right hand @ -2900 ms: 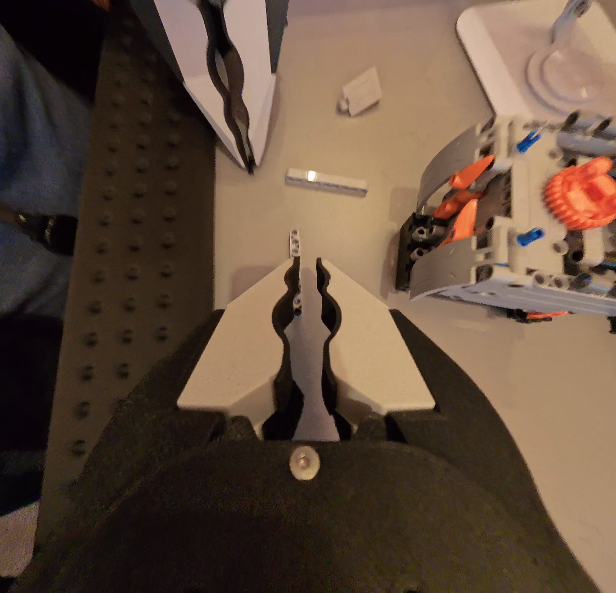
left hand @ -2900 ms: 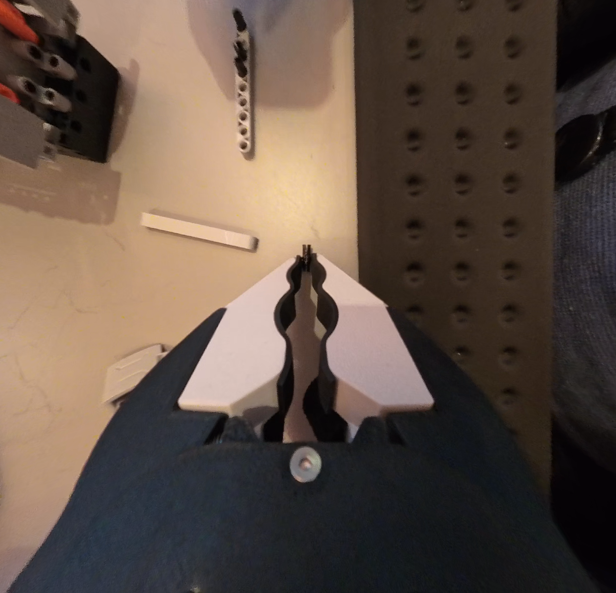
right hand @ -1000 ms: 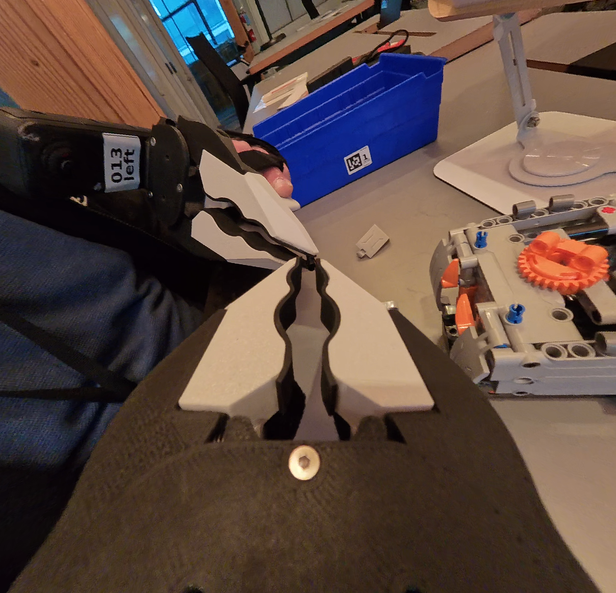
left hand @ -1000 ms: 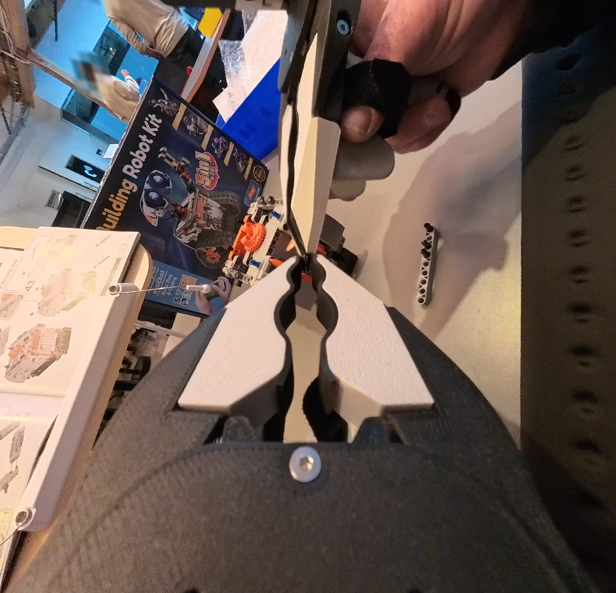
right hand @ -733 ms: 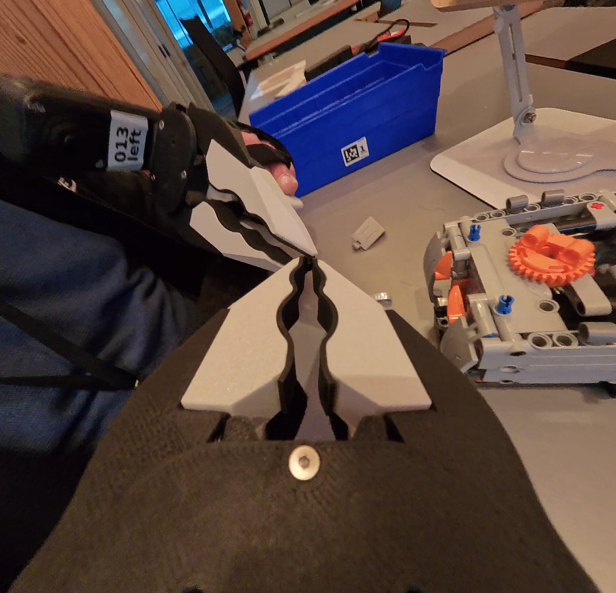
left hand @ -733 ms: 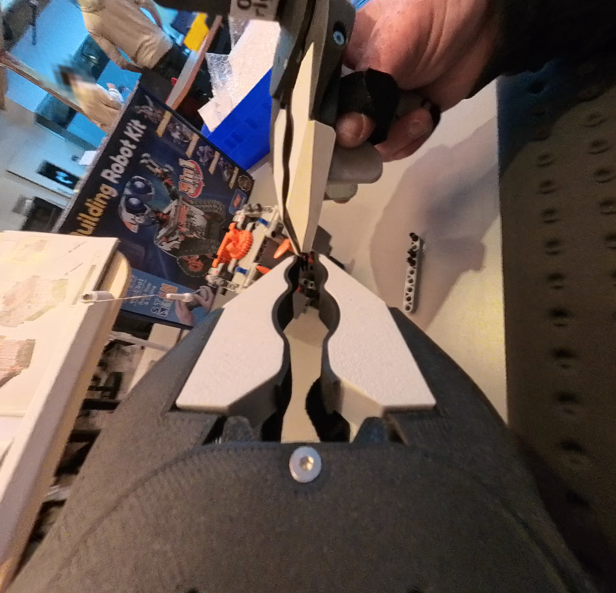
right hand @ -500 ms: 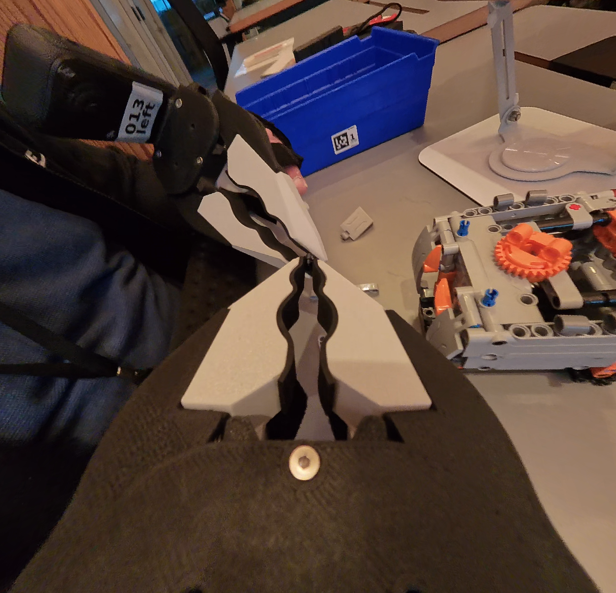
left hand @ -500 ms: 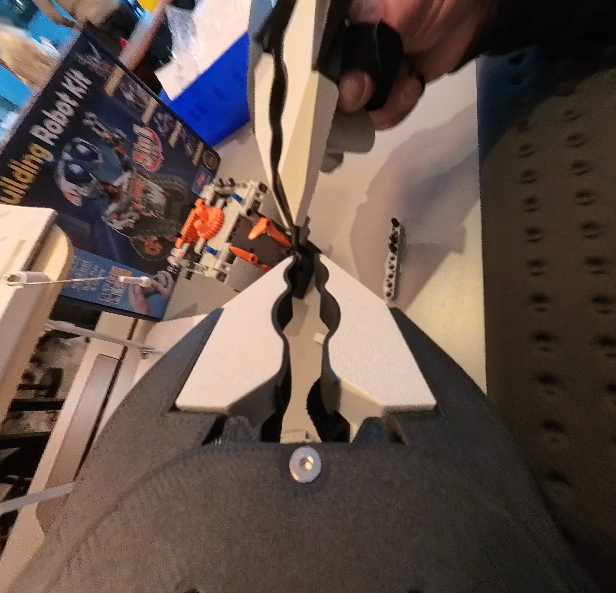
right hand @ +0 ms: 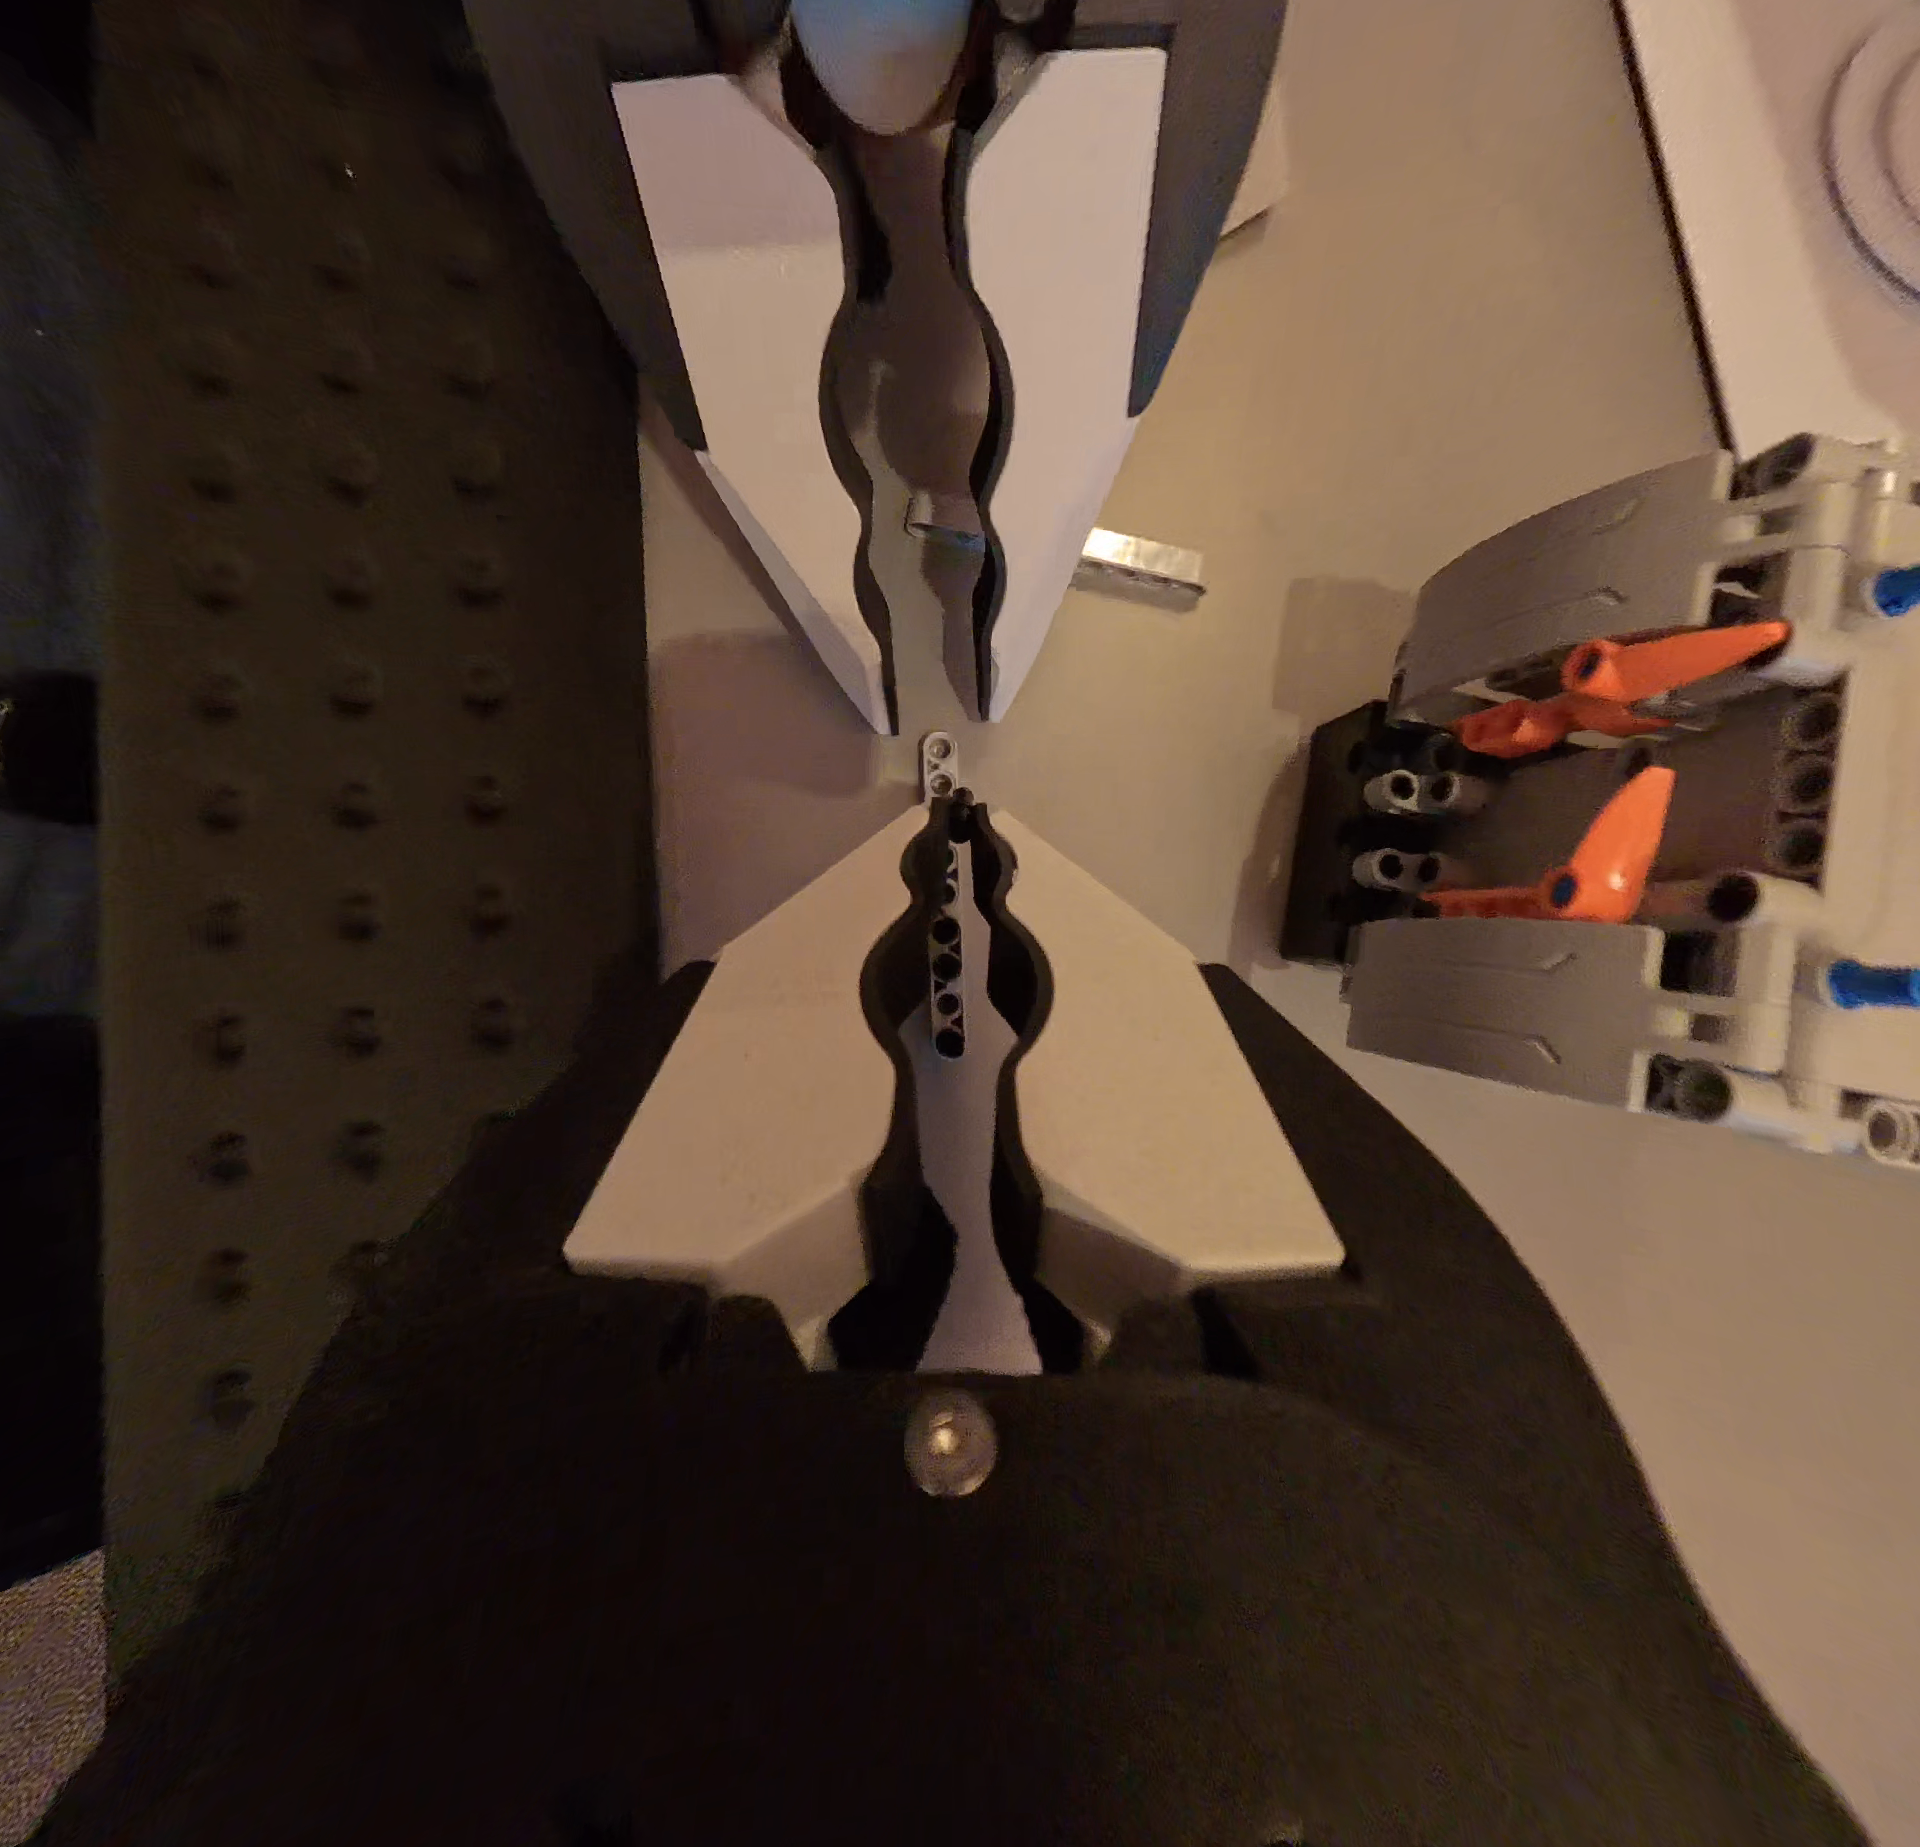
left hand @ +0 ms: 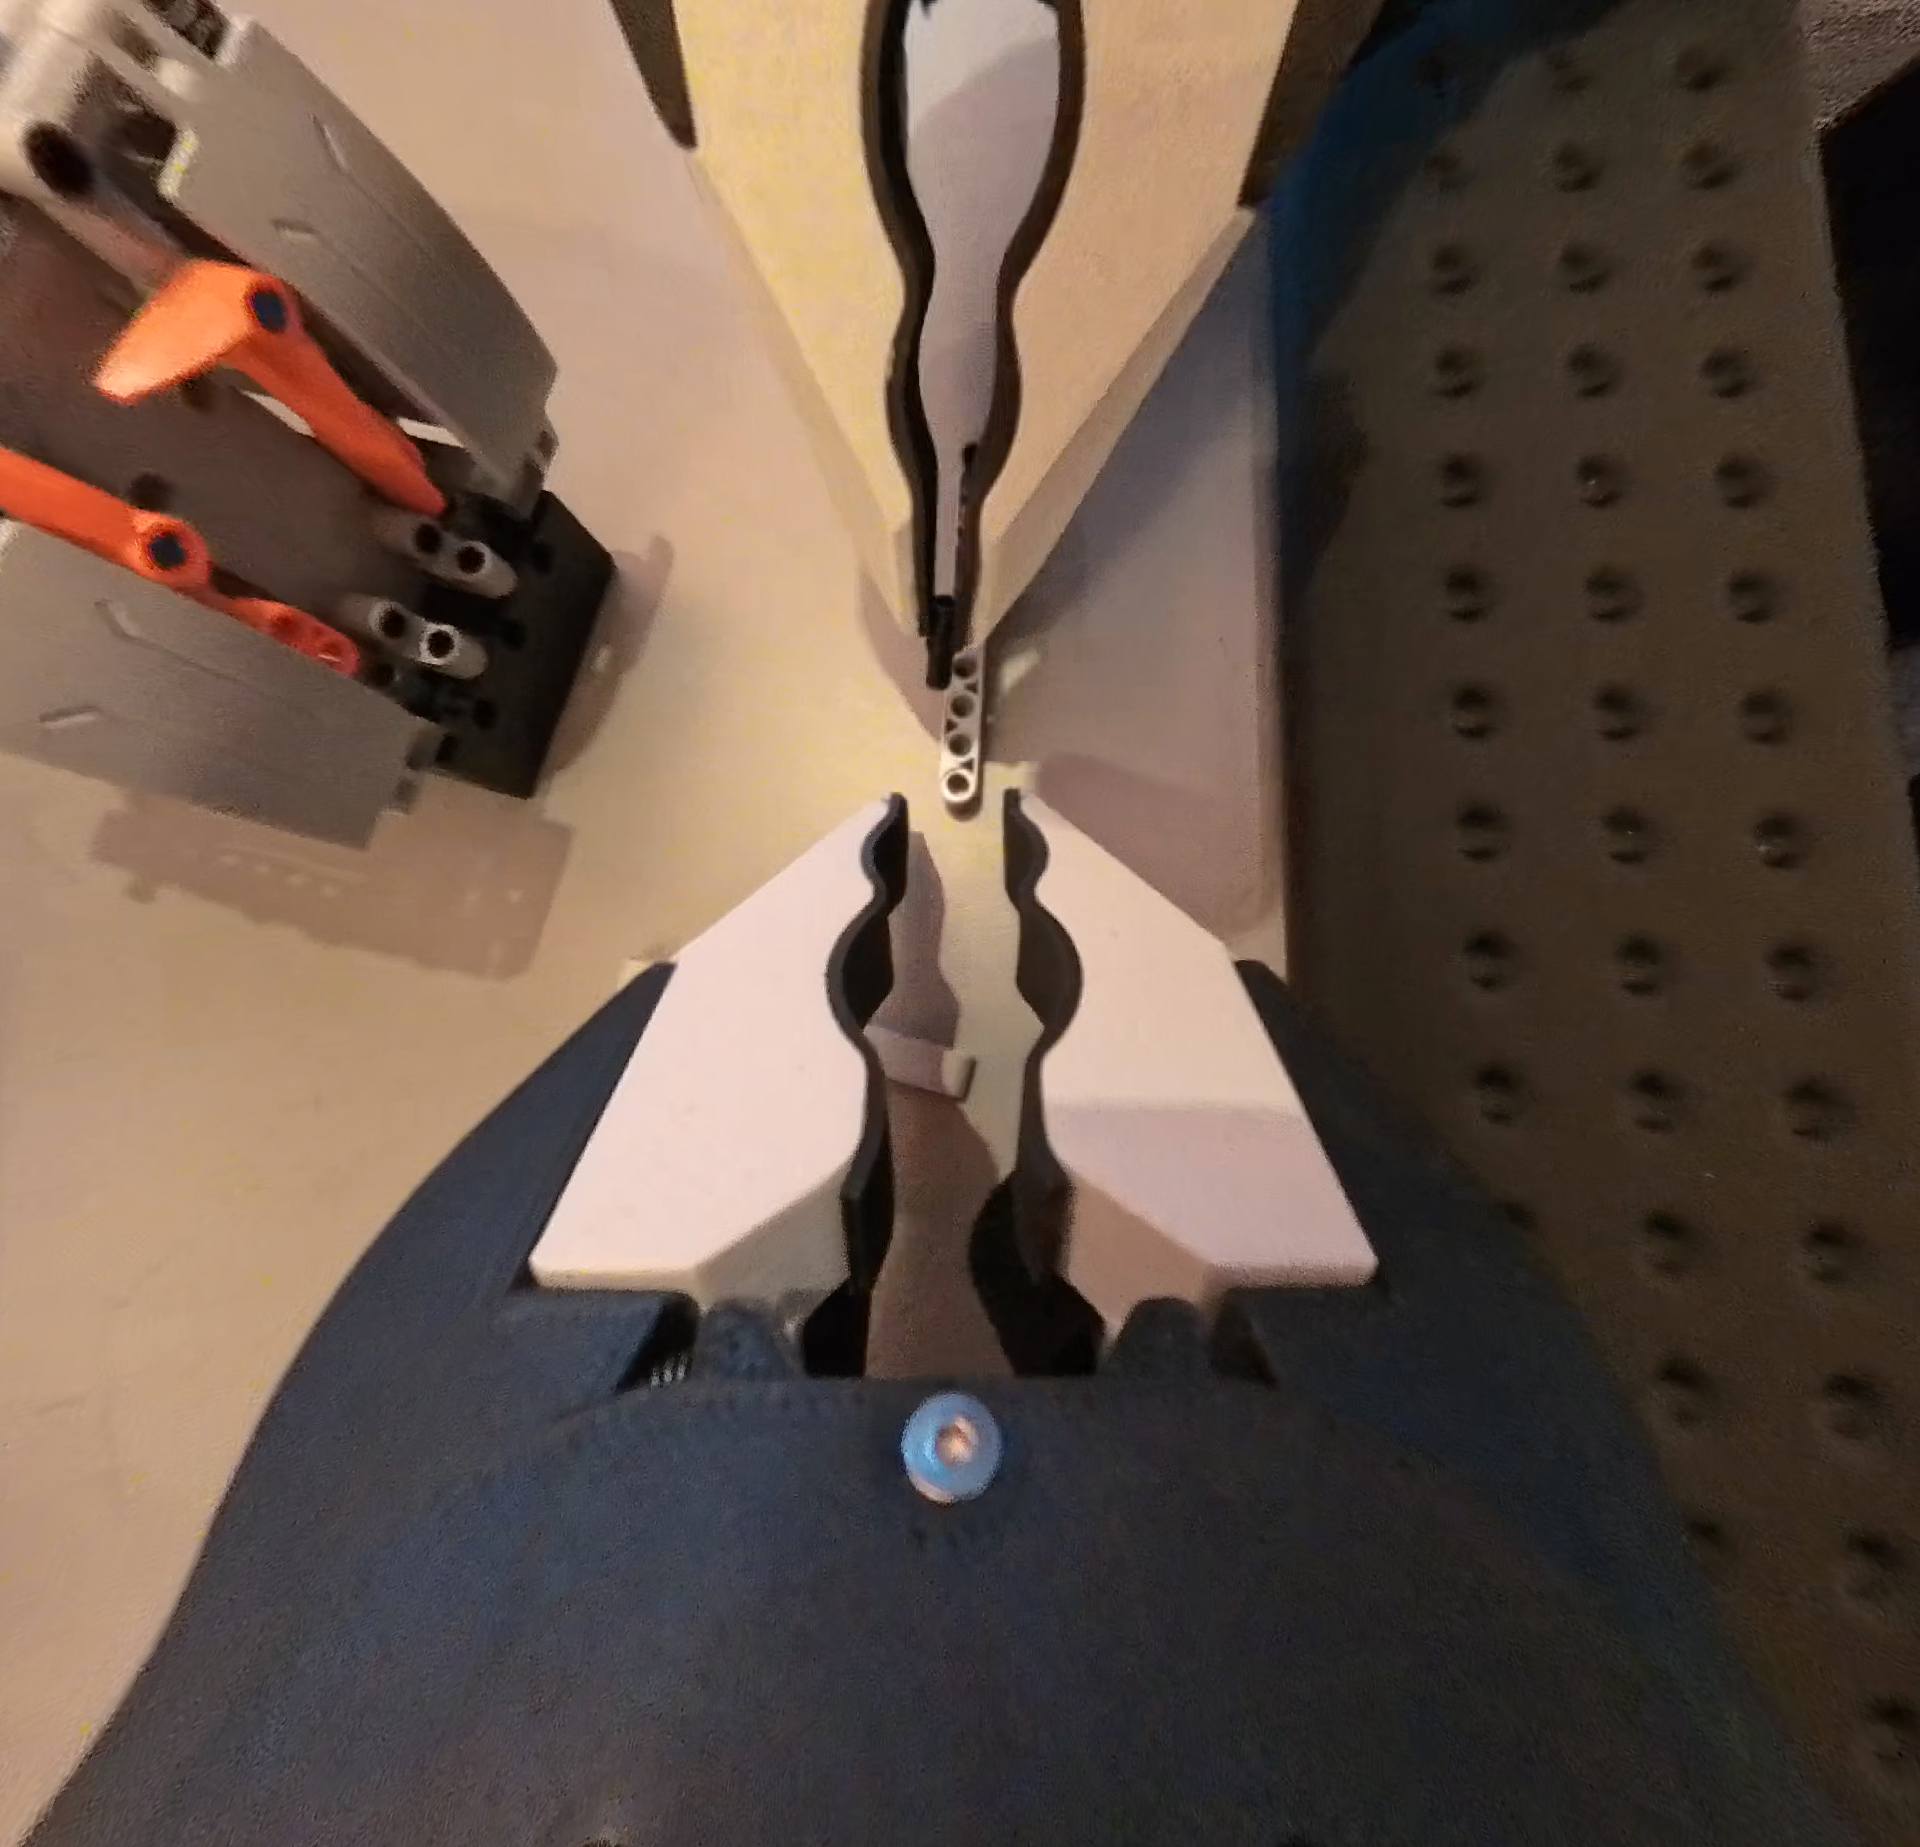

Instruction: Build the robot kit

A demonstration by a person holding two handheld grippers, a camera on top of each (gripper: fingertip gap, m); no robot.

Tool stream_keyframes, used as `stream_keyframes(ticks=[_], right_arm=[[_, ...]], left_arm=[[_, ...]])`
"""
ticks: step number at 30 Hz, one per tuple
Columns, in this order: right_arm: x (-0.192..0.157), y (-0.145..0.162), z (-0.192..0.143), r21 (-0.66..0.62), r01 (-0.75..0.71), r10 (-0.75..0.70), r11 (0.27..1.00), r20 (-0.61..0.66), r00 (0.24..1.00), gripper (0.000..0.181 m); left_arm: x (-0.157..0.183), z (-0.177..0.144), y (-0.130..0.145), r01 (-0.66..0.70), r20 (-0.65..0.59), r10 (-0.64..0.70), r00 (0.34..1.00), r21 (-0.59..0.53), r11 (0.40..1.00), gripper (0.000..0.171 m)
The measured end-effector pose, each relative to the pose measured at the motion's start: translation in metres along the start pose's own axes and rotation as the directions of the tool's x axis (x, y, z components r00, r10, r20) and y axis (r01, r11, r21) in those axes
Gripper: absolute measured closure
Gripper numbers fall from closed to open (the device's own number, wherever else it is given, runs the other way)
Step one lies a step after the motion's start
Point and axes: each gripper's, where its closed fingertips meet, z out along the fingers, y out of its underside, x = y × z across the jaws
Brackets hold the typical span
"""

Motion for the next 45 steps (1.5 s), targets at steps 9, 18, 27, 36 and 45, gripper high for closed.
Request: stream_keyframes(ticks=[9, 18, 27, 36, 45], right_arm=[[-0.004, 0.007, 0.012, -0.109, 0.085, -0.084, 0.99, 0.012, 0.996, 0.181], [-0.007, 0.009, 0.014, -0.198, 0.169, -0.166, 0.965, 0.035, 0.986, 0.181], [-0.008, 0.009, 0.014, -0.267, 0.264, -0.246, 0.927, 0.1, 0.964, 0.181], [-0.009, 0.006, 0.016, -0.238, 0.29, -0.262, 0.927, 0.145, 0.954, 0.18], [-0.009, 0.012, 0.02, -0.158, 0.195, -0.162, 0.968, 0.199, 0.967, 0.181]], left_arm=[[0.004, 0.011, 0.001, 0.027, -0.046, -0.028, 0.999, -0.006, 1.0, 0.167], [0.004, 0.013, -0.001, 0.024, -0.051, -0.024, 0.998, 0.007, 1.0, 0.167], [0.004, 0.013, -0.003, 0.034, -0.075, -0.032, 0.997, 0.033, 0.999, 0.167], [0.004, 0.014, -0.002, 0.044, -0.09, -0.04, 0.995, 0.042, 0.998, 0.167], [0.005, 0.015, -0.004, 0.038, -0.09, -0.034, 0.995, 0.042, 0.998, 0.166]])
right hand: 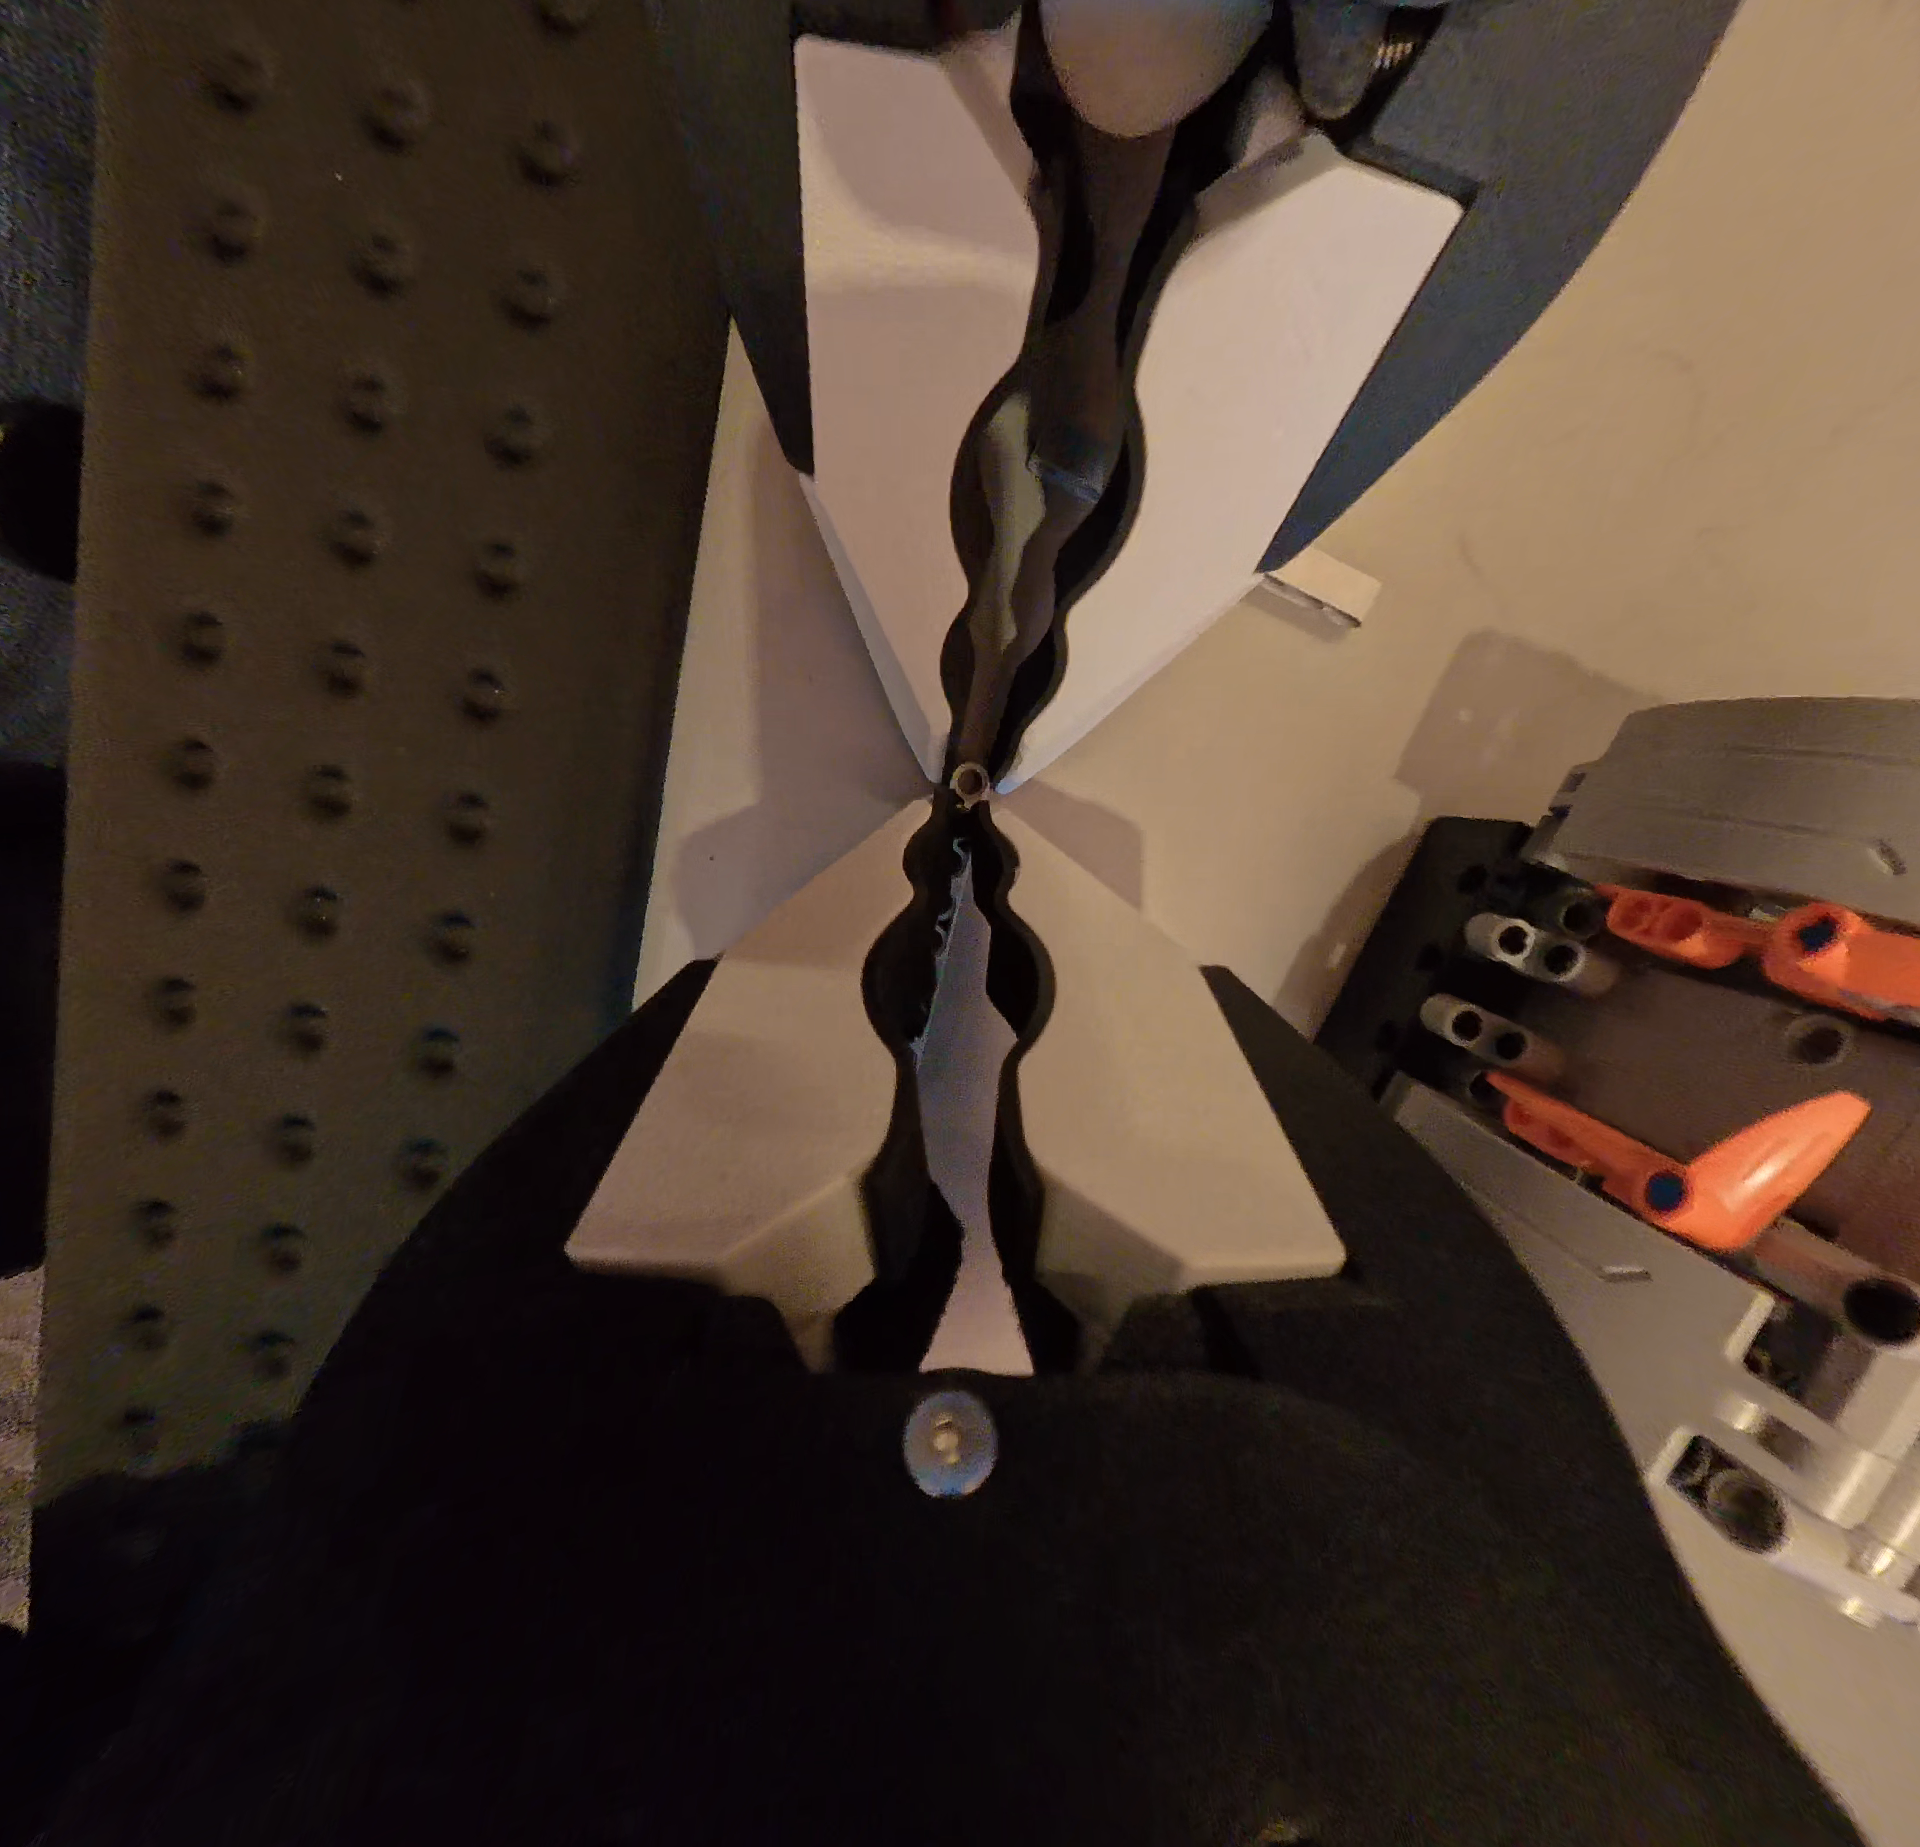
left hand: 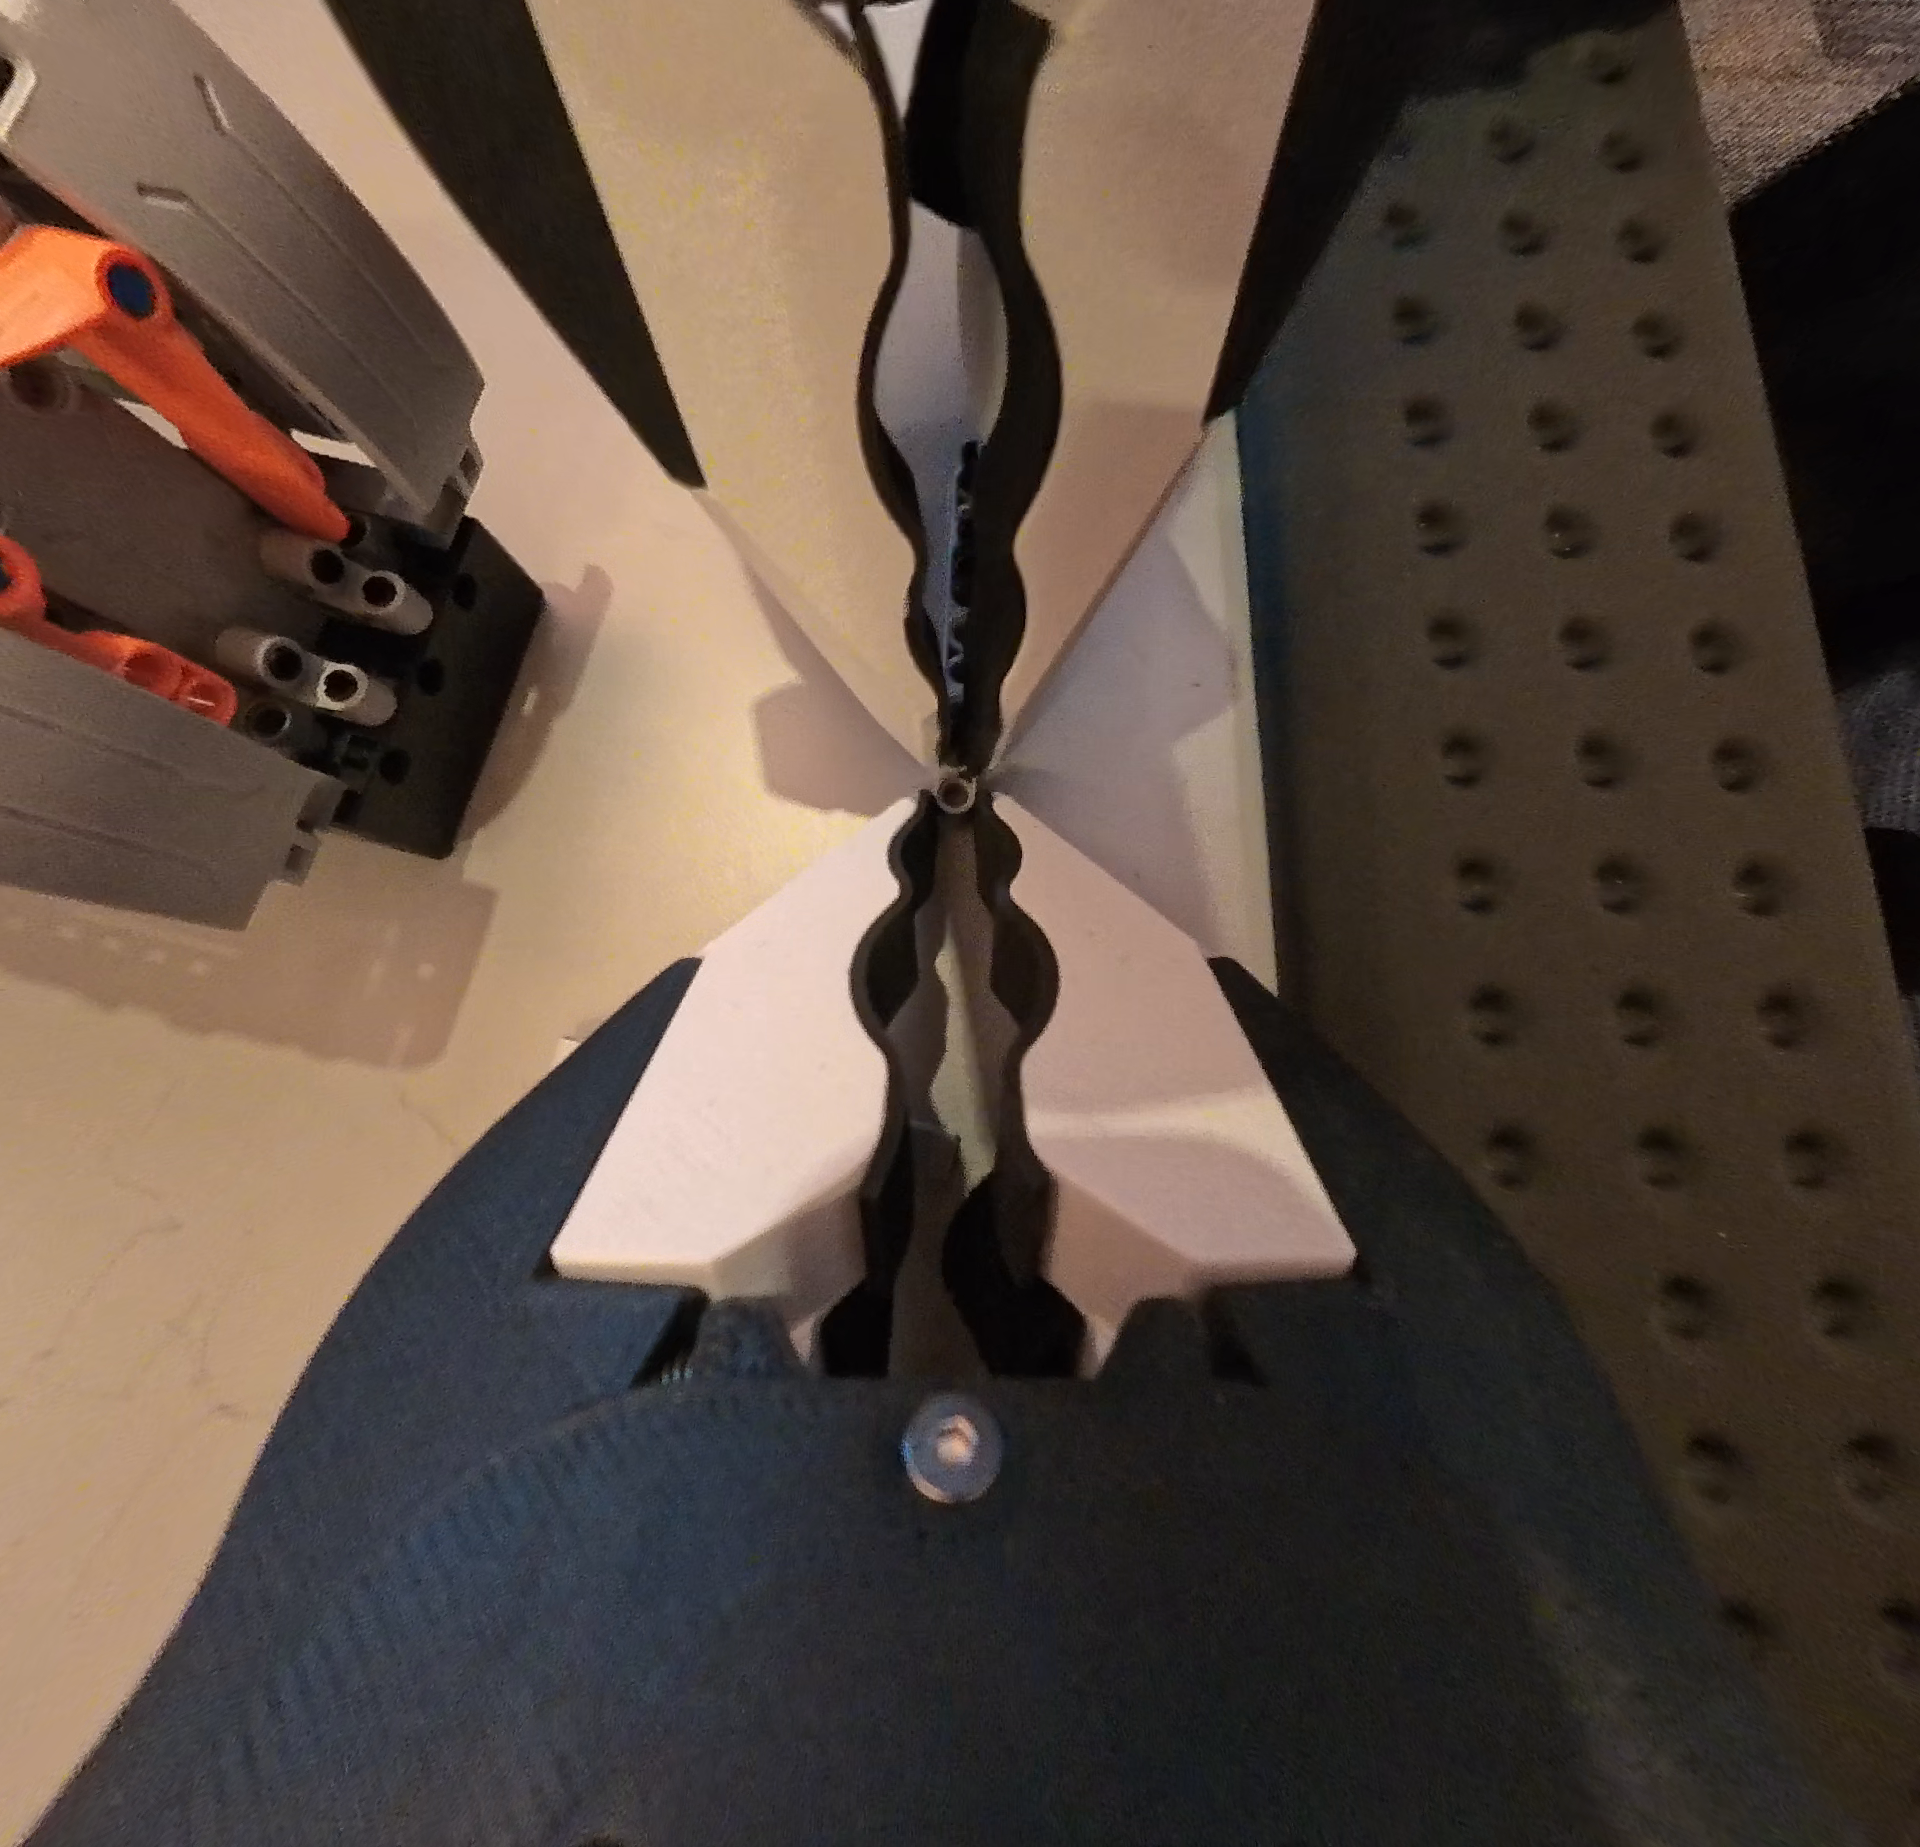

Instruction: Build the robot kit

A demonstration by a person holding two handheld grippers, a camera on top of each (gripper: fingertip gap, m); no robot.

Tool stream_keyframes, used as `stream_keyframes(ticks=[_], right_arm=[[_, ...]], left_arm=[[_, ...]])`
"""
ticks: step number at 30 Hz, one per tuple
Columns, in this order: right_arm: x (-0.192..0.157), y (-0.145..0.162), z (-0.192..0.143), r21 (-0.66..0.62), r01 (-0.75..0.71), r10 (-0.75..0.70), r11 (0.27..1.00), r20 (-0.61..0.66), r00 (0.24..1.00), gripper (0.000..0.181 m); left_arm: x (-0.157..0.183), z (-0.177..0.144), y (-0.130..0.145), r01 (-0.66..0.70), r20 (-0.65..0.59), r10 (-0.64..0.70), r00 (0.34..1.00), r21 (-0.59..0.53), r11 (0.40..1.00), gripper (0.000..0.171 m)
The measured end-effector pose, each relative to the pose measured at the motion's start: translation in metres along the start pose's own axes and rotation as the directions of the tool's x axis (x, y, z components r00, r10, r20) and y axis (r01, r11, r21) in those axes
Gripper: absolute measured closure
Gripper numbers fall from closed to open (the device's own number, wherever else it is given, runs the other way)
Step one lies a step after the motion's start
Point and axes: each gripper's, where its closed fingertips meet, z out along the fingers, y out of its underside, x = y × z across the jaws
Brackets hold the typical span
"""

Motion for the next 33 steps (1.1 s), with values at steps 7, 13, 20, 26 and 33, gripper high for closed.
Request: stream_keyframes(ticks=[7, 13, 20, 26, 33], right_arm=[[0.004, -0.007, -0.019, 0.148, -0.091, 0.09, 0.985, 0.015, 0.996, 0.18], [0.003, -0.003, -0.007, 0.1, -0.078, 0.078, 0.992, 0.007, 0.997, 0.181], [0.001, -0.002, -0.006, 0.089, -0.061, 0.061, 0.994, 0.0, 0.998, 0.181], [0.003, -0.007, -0.013, 0.184, -0.106, 0.107, 0.977, 0.007, 0.994, 0.173], [0.018, 0.008, -0.048, 0.307, -0.192, 0.232, 0.932, -0.101, 0.967, 0.167]], left_arm=[[0.0, 0.0, 0.0, 0.005, -0.005, -0.005, 1.0, 0.001, 1.0, 0.166], [0.001, 0.0, 0.0, 0.002, -0.002, -0.002, 1.0, -0.003, 1.0, 0.166], [0.001, 0.0, 0.0, -0.002, -0.002, 0.002, 1.0, -0.004, 1.0, 0.166], [0.001, 0.0, 0.0, -0.019, 0.012, 0.019, 1.0, -0.01, 1.0, 0.167], [-0.004, -0.002, 0.002, -0.025, 0.035, 0.026, 0.999, -0.022, 0.999, 0.167]])
